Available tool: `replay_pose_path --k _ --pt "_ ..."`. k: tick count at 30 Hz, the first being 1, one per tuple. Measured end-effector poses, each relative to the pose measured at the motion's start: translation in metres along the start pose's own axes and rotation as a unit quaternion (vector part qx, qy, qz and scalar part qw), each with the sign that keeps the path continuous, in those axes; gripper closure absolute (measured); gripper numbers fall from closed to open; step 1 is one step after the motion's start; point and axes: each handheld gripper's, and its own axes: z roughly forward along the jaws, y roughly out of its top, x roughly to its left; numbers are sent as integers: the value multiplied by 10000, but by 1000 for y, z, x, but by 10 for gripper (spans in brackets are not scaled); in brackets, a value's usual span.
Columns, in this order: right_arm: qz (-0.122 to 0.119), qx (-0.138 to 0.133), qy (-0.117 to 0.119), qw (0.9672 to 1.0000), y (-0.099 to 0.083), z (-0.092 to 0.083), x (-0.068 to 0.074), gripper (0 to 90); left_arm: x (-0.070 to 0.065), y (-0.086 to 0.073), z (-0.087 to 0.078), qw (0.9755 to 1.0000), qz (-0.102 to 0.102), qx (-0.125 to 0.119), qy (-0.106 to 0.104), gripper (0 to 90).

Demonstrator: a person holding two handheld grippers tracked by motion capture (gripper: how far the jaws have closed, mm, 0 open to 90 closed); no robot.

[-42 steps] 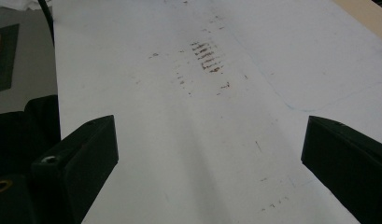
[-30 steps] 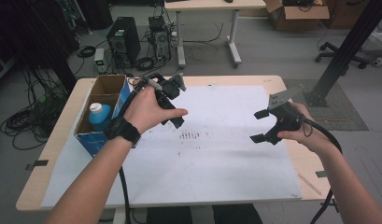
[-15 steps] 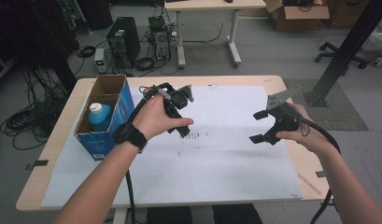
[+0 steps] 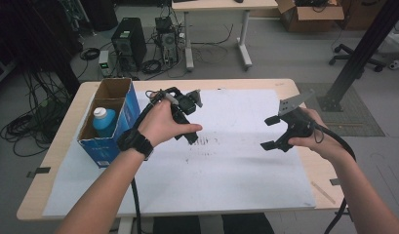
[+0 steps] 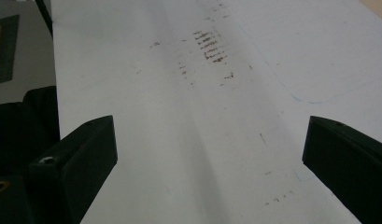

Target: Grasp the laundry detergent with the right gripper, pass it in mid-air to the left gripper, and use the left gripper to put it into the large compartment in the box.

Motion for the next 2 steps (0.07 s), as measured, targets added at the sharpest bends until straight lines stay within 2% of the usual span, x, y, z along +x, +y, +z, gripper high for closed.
replay_pose_path --k 2 --pt "-17 -8 2 10000 0 0 0 34 0 0 0 10000 7 3 -11 46"
